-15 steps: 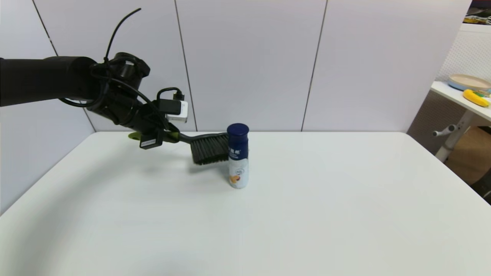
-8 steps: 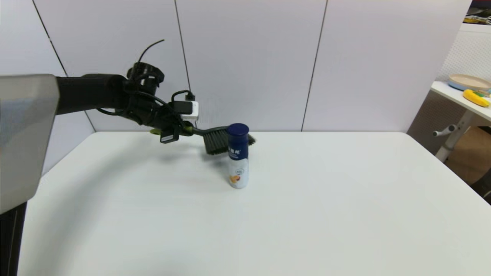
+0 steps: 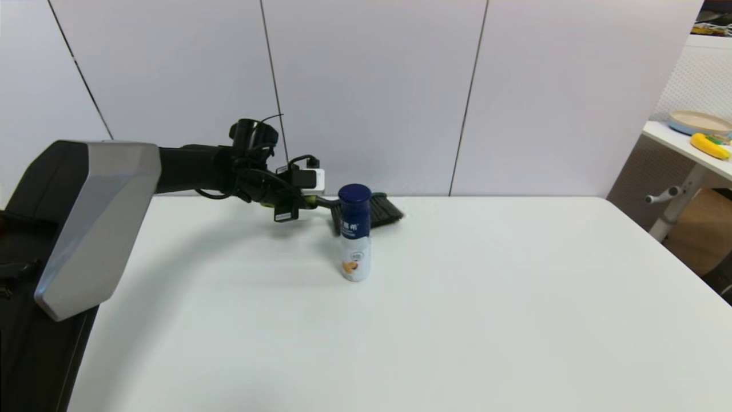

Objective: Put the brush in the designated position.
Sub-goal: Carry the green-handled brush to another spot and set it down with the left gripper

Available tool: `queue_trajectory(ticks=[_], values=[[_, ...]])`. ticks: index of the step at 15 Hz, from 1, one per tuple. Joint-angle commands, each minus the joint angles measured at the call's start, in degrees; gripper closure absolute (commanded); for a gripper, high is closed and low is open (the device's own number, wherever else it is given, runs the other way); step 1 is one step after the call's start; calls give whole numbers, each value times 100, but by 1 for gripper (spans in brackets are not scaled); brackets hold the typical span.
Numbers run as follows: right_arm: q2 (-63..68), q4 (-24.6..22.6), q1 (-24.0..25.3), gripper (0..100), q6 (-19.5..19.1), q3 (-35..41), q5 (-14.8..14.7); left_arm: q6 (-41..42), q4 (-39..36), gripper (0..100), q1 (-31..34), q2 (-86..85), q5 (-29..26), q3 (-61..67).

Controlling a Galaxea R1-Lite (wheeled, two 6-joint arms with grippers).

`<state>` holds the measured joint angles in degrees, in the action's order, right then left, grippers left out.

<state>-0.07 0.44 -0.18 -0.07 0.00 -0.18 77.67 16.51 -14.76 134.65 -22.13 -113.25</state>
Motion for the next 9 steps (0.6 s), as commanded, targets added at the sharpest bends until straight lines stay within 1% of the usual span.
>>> queue_trajectory(ticks=[1, 9], values=[[7, 0, 1, 0, -1, 9, 1, 38, 28, 100, -123, -17, -117, 5], [7, 0, 1, 0, -1, 9, 1, -32, 28, 100, -176, 53, -134, 5]])
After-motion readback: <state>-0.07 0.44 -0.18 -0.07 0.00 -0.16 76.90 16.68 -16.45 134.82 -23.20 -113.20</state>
